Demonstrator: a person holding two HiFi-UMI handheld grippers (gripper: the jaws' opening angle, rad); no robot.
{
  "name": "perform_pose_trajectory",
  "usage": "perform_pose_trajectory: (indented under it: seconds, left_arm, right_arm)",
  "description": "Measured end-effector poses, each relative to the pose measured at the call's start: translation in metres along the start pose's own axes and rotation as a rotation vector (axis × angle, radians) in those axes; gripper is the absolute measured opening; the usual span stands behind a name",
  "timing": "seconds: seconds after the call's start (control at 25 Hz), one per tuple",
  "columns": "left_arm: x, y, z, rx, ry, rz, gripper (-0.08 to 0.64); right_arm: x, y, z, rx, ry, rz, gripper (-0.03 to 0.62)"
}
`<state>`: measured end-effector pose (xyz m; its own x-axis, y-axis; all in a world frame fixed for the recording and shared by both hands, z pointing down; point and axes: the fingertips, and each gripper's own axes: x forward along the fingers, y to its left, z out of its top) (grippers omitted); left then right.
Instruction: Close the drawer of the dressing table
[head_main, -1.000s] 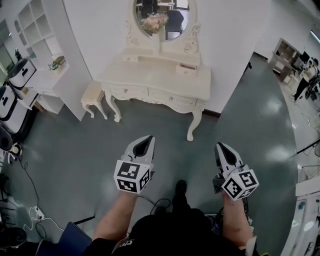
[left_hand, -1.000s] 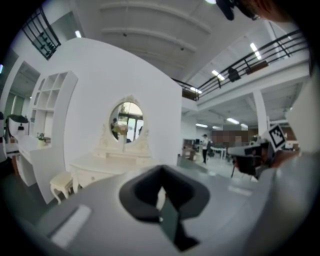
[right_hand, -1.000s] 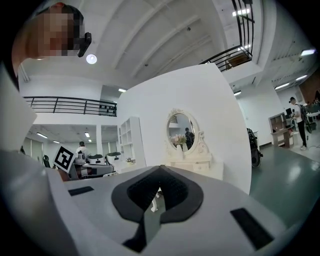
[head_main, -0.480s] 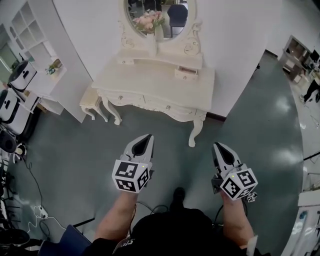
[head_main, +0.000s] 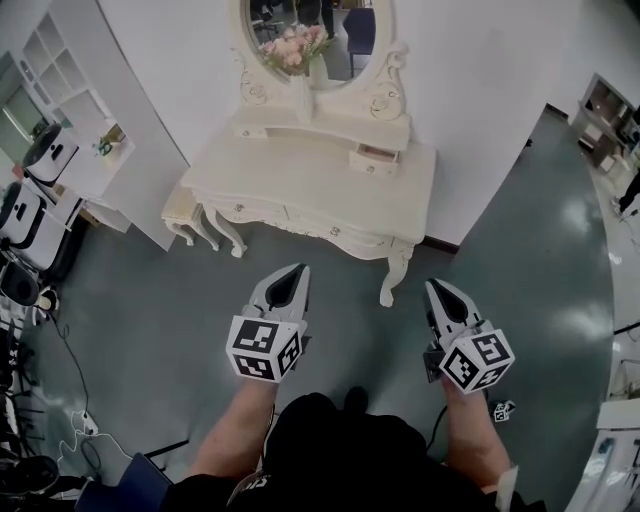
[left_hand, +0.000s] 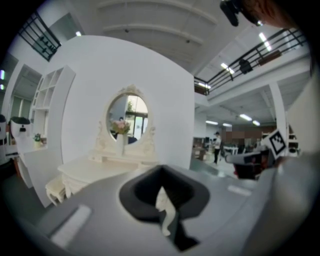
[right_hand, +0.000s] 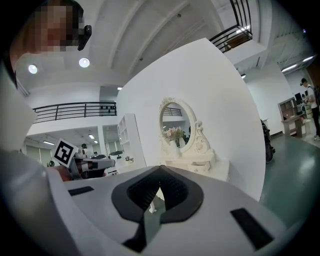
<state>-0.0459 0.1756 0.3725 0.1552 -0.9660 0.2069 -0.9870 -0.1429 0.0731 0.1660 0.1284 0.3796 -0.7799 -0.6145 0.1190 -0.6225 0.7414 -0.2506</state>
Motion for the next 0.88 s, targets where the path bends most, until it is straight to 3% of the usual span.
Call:
perform_pose_trajectory:
  seconds: [0.48,0.88]
  left_arm:
    - [0.059,0.029,0.017,-0.036,-0.047,-0.021,0.009]
    - [0.167,0.105,0.042,-0.045,-0.061,-0.029,0.009]
  right_arm:
    - [0.055,-0.021,0.017,-0.043,0.060,0.012,-0.006]
    - [0.166,-0.069,0.040,-0.032,0.067,-0.018,-0.006]
